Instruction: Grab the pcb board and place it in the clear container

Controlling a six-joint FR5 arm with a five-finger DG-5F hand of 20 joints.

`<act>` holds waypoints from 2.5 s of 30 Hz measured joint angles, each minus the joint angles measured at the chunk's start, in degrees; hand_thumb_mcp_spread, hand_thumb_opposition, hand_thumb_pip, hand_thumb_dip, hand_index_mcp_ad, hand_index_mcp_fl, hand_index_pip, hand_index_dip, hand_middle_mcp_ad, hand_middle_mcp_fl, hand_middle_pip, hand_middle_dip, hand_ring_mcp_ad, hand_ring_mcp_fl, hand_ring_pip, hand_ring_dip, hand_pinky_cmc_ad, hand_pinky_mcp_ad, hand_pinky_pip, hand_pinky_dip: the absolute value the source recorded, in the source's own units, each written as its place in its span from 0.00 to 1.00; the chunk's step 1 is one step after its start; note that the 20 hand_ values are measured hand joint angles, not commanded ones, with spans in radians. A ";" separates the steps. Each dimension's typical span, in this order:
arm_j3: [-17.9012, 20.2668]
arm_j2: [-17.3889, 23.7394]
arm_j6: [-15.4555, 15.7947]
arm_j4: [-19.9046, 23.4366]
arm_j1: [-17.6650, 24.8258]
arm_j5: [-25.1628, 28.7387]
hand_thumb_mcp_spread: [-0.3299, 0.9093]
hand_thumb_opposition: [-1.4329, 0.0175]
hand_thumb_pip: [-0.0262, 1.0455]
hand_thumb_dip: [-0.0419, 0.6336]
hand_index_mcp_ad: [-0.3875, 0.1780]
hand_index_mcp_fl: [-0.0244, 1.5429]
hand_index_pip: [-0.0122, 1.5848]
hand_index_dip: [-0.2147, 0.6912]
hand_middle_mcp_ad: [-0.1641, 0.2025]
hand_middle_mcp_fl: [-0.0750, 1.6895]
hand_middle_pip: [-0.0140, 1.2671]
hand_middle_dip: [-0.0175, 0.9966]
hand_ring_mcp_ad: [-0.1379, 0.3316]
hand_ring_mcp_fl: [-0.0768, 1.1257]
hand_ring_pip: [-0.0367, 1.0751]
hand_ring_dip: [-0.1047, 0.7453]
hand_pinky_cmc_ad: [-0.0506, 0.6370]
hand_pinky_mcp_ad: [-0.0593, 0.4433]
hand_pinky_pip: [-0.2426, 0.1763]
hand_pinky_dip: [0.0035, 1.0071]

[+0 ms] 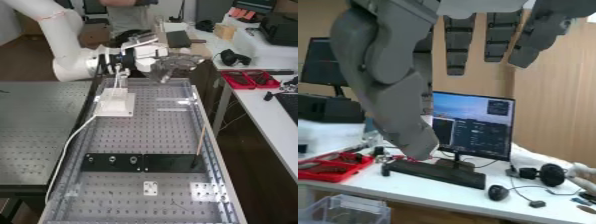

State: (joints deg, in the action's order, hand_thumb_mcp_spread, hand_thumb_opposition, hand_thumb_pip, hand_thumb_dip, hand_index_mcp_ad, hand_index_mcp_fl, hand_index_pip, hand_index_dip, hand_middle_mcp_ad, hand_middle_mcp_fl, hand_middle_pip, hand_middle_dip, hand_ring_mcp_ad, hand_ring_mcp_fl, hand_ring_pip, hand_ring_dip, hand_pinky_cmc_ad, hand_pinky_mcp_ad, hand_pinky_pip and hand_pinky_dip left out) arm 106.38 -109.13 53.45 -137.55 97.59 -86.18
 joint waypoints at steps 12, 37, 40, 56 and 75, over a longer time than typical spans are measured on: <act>-5.47 -7.67 -5.60 -2.65 3.68 -5.95 0.69 0.30 0.64 0.50 0.40 0.35 0.91 0.38 0.54 0.12 0.12 0.17 0.66 0.09 0.12 0.15 0.54 0.44 0.44 0.19; -7.27 -11.53 -7.95 -7.86 5.53 -5.94 0.66 0.33 0.62 0.51 0.39 0.24 0.72 0.39 0.55 0.12 0.12 0.17 0.66 0.09 0.12 0.15 0.54 0.44 0.44 0.19; -7.49 -11.56 -8.10 -8.14 5.38 -5.86 0.64 0.35 0.63 0.51 0.39 0.14 0.61 0.37 0.55 0.09 0.12 0.17 0.66 0.08 0.12 0.15 0.54 0.44 0.44 0.23; -7.73 -9.29 -9.42 -10.03 3.63 -5.03 0.58 0.40 0.66 0.51 0.44 0.10 0.34 0.36 0.55 0.10 0.12 0.17 0.66 0.08 0.11 0.16 0.54 0.44 0.43 0.30; -2.09 10.93 -5.07 -13.09 -3.32 4.12 0.54 0.42 0.52 0.44 0.52 0.20 0.08 0.39 0.59 0.16 0.12 0.19 0.65 0.11 0.12 0.19 0.55 0.58 0.43 0.39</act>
State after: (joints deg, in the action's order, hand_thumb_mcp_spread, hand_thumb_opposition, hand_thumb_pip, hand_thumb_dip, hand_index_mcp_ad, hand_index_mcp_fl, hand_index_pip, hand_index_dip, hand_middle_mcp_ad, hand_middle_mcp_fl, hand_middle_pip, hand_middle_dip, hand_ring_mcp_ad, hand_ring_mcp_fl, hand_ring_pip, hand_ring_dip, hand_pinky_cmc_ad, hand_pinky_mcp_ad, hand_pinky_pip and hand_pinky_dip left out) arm 104.29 -98.20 48.38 -150.64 94.27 -82.06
